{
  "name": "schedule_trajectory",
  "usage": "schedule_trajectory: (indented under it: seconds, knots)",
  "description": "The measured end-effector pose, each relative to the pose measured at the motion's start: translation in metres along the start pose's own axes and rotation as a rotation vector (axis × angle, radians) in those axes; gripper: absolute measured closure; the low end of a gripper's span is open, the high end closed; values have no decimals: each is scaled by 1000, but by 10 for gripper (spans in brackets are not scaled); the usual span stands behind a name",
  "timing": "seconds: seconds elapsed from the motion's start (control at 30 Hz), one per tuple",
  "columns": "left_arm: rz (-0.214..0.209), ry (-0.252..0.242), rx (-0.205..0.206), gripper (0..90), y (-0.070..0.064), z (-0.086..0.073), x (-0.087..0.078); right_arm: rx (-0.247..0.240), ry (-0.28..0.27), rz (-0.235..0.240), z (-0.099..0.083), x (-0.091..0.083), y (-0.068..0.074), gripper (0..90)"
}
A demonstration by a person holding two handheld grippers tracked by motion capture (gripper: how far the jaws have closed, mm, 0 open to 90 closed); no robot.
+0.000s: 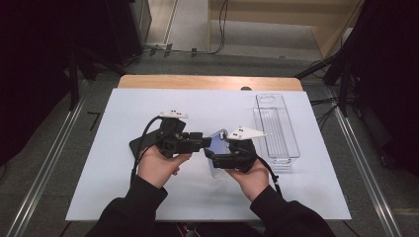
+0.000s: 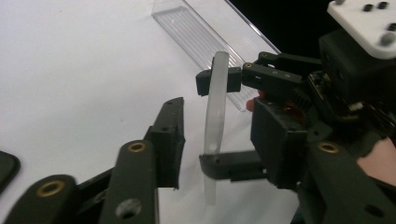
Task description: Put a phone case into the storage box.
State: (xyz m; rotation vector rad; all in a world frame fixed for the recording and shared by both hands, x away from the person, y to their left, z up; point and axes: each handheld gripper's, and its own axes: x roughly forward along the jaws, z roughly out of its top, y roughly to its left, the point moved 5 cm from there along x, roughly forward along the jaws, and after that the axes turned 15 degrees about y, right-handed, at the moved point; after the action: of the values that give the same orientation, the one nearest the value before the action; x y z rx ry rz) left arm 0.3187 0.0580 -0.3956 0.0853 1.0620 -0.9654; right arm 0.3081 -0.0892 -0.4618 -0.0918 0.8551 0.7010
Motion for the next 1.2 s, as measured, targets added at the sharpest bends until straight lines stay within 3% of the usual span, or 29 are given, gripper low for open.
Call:
schedule_trajectory:
  seconds: [0.1,0.2,0.3,0.37,0.5,0.7,0.9,1.1,1.2]
  knots:
    - [-15,-13,27,431,3,-2,-4,6,-11,7,0,-4,-6,153]
    - [-45,-3,88,350,5,-6,-6,-3,-14,34,2,-8,-10,152]
    - [-2,16,186,327,8,-13,-5,-20,-5,83,3,-12,-14,152]
    - [-3,31,218,322,10,-18,-3,-39,-14,93,4,-15,-16,152]
    - [-40,47,218,322,15,-28,2,-54,-16,134,6,-23,-21,152]
    - [-55,61,213,323,26,-41,9,-94,-4,171,9,-34,-24,152]
    - [-15,65,229,321,34,-59,14,-107,6,204,10,-44,-30,152]
    - [-19,74,217,322,43,-76,15,-107,4,204,13,-54,-37,152]
    - [-14,55,201,322,46,-83,14,-109,1,205,15,-57,-39,152]
